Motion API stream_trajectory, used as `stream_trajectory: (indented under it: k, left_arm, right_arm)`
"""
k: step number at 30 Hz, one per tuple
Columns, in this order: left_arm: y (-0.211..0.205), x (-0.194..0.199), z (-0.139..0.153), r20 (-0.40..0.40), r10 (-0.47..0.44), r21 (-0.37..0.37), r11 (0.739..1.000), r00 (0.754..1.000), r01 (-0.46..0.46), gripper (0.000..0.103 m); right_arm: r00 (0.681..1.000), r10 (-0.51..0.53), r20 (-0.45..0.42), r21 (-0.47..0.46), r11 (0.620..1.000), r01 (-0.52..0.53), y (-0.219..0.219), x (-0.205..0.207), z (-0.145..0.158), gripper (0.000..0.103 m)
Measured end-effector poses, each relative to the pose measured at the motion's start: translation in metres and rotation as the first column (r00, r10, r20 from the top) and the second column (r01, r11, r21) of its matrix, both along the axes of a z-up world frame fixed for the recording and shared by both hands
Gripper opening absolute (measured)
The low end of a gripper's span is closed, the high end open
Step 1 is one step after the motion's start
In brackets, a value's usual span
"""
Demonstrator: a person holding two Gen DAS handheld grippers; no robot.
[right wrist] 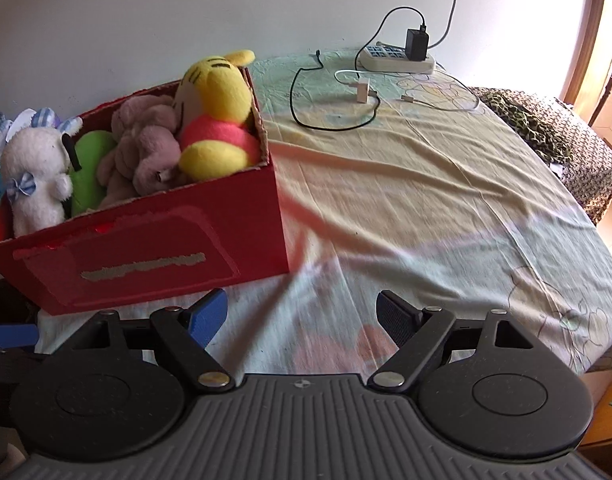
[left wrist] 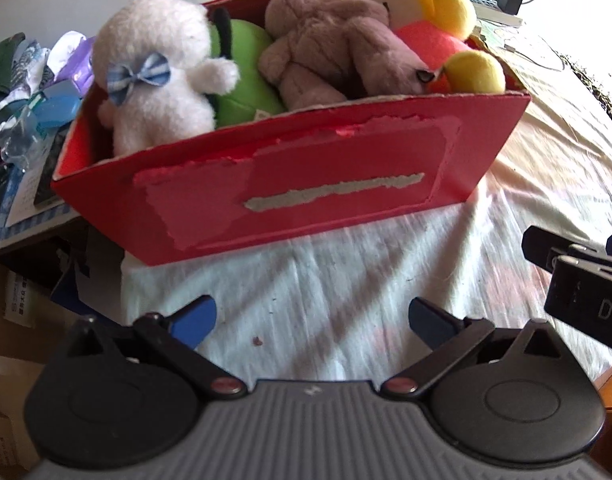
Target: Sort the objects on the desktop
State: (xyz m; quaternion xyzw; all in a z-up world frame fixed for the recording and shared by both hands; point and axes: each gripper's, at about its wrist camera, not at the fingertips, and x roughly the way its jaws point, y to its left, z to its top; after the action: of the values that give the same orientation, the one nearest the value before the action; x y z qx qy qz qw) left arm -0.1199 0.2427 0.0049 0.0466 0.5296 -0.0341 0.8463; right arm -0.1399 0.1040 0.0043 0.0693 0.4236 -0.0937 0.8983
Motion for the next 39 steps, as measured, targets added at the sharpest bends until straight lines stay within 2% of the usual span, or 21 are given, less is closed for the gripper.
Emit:
stream_trajectory:
  k: [3, 8, 13, 15, 17, 20, 22, 29, 34, 39]
  left_arm:
    - [-0.008, -0.003, -0.006, -0.015, 0.002, -0.005, 1.000, 1.000, -0.002, 0.102]
    - [-0.020, -0.004, -0.006, -0.012, 0.031, 0.010, 0.999, 0.999, -0.031, 0.102]
    - [-0.025, -0.006, 0.010, 0.037, 0.102, 0.027, 0.994, 0.994, -0.103, 0.102]
    - [-0.029, -0.003, 0.011, 0.030, 0.131, 0.020, 0.991, 0.991, -0.131, 0.102]
    - [-0.035, -0.002, 0.007, 0.002, 0.133, 0.010, 0.991, 0.991, -0.133, 0.102]
    - [-0.049, -0.004, 0.002, -0.021, 0.116, 0.033, 0.993, 0.993, -0.116, 0.102]
    - [-0.058, -0.005, 0.000, -0.021, 0.111, 0.054, 0.993, 0.994, -0.110, 0.102]
    - [-0.074, 0.003, -0.003, -0.022, 0.122, 0.043, 0.992, 0.992, -0.121, 0.102]
    - [-0.080, 0.004, -0.004, -0.030, 0.114, 0.030, 0.993, 0.993, -0.113, 0.102]
    - [-0.071, 0.004, 0.011, 0.012, 0.124, 0.008, 0.992, 0.992, -0.124, 0.102]
  right_arm:
    - [1.000, -0.009, -0.003, -0.003, 1.000, 0.009, -0.009, -0.005, -0.004, 0.083]
    - [1.000, -0.015, -0.004, 0.041, 0.999, 0.015, -0.030, -0.004, -0.010, 0.075]
    - [0.998, 0.046, 0.031, 0.061, 0.997, -0.048, -0.040, 0.004, -0.004, 0.069]
    - [0.996, 0.082, 0.038, 0.070, 0.994, -0.085, -0.043, 0.006, -0.003, 0.069]
    - [0.993, 0.110, 0.032, 0.075, 0.991, -0.112, -0.049, 0.008, -0.003, 0.068]
    - [0.995, 0.099, 0.028, 0.083, 0.991, -0.101, -0.063, 0.012, -0.005, 0.066]
    - [0.996, 0.086, 0.007, 0.098, 0.991, -0.086, -0.072, 0.016, -0.009, 0.066]
    - [0.992, 0.120, -0.035, 0.103, 0.988, -0.116, -0.087, 0.020, -0.020, 0.063]
    - [0.988, 0.155, -0.014, 0.093, 0.984, -0.153, -0.089, 0.019, -0.019, 0.063]
    - [0.986, 0.160, 0.040, 0.083, 0.983, -0.163, -0.086, 0.018, -0.009, 0.063]
